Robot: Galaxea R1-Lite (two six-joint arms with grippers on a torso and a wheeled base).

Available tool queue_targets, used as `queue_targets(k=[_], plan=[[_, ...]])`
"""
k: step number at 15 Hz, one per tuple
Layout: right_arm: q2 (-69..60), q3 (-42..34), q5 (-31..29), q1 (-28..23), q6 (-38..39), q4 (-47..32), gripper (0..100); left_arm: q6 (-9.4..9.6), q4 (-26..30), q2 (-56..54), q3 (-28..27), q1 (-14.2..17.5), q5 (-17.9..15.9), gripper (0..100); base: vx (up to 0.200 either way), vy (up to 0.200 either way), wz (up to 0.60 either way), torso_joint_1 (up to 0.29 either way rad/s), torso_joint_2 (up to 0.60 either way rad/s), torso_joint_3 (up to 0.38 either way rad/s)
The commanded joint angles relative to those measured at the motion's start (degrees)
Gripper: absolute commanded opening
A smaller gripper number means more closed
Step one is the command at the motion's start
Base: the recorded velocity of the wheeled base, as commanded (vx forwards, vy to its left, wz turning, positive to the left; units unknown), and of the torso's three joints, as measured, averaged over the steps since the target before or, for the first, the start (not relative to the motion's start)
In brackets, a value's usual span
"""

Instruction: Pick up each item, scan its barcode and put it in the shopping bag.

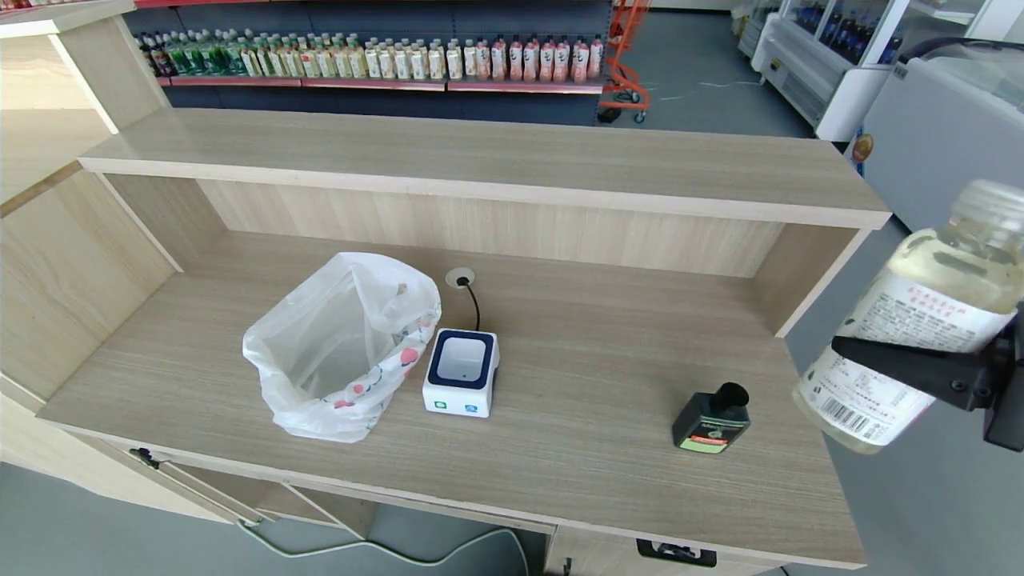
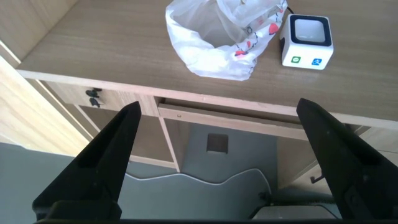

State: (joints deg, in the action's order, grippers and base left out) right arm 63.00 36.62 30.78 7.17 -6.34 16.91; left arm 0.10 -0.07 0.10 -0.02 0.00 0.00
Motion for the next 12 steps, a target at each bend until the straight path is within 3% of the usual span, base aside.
queue_targets(k=[1, 3, 5, 9, 12], plan=[[0.54, -0.32, -16.46, 2.59, -10.45, 0.58, 0, -0.01, -0.01, -0.01, 0.02, 0.00, 0.00, 100, 0.000, 0.000, 0.00, 0.000, 0.00, 0.000], [1.25, -0.76, -17.16, 2.68, -23.90, 2.16, 0, -0.01, -0.01, -0.01, -0.06, 0.00, 0.00, 100, 0.000, 0.000, 0.00, 0.000, 0.00, 0.000], [1.86, -0.41, -17.07, 0.48, -31.37, 4.98, 0, -0.01, -0.01, -0.01, 0.02, 0.00, 0.00, 100, 0.000, 0.000, 0.00, 0.000, 0.00, 0.000], [1.42, -0.94, -16.81, -0.58, -32.60, 13.68, 0, -0.01, -0.01, -0.01, 0.02, 0.00, 0.00, 100, 0.000, 0.000, 0.00, 0.000, 0.00, 0.000], [1.51, -5.60, -16.81, 3.82, -34.35, 20.01, 0, -0.01, -0.01, -0.01, 0.02, 0.00, 0.00, 100, 0.000, 0.000, 0.00, 0.000, 0.00, 0.000]])
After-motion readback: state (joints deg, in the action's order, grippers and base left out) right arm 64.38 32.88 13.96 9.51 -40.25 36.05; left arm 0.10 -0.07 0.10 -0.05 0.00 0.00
